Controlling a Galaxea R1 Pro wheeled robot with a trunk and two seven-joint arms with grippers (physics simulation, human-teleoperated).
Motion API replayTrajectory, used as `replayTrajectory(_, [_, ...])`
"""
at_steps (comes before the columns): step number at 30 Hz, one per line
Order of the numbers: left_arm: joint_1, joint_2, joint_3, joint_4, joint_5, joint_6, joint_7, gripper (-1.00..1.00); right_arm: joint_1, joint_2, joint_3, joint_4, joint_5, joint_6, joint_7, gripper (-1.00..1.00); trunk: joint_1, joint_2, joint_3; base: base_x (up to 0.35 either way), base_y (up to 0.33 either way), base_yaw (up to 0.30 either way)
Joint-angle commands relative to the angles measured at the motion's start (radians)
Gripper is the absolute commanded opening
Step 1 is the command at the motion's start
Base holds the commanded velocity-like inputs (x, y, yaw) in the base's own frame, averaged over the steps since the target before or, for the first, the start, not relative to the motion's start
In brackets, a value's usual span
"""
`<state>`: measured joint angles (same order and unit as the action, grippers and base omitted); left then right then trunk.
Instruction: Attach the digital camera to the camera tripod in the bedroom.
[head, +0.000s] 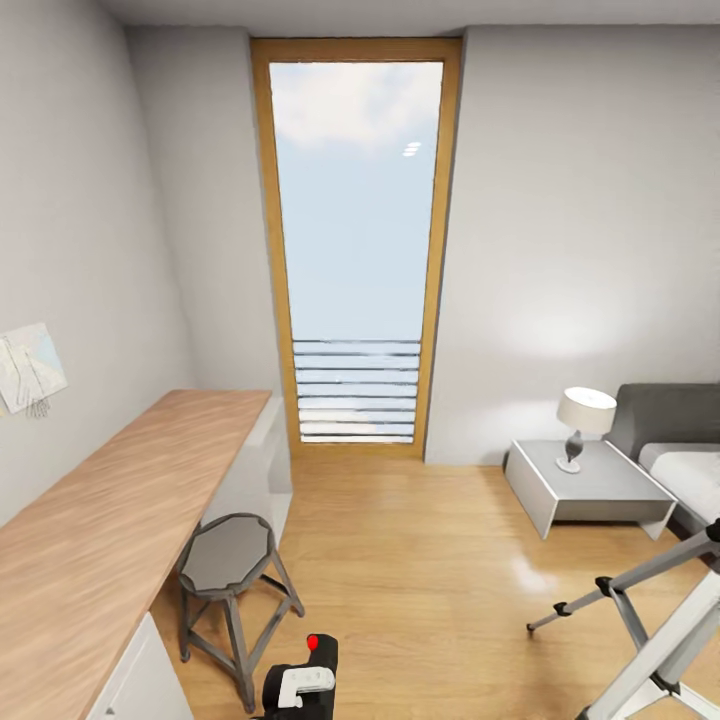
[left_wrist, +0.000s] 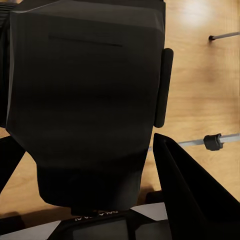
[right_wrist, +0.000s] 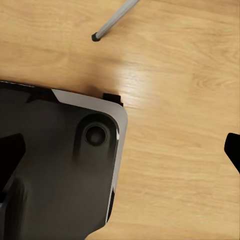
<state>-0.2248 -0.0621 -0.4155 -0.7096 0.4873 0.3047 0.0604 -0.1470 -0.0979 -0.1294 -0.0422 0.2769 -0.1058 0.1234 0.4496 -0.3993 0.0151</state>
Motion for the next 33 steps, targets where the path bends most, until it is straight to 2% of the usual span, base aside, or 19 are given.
replayTrajectory(1, [0.0,0.001,-0.003,-0.002,0.008,0.004,0.006,-1.0,0.0,0.0,-0.009,0.001,0.008,-0.003,0.004,1.0,0.0,-0.001,0.0,0.0,0.0,-0.035])
replayTrajectory(33, [-0.001,0.003,-0.002,-0.002,0.009,-0.002,0.005,-1.0,0.0,0.0,-0.009,0.001,0.01,-0.005,0.005,1.0,0.0,-0.001,0.0,0.011,0.0,-0.002])
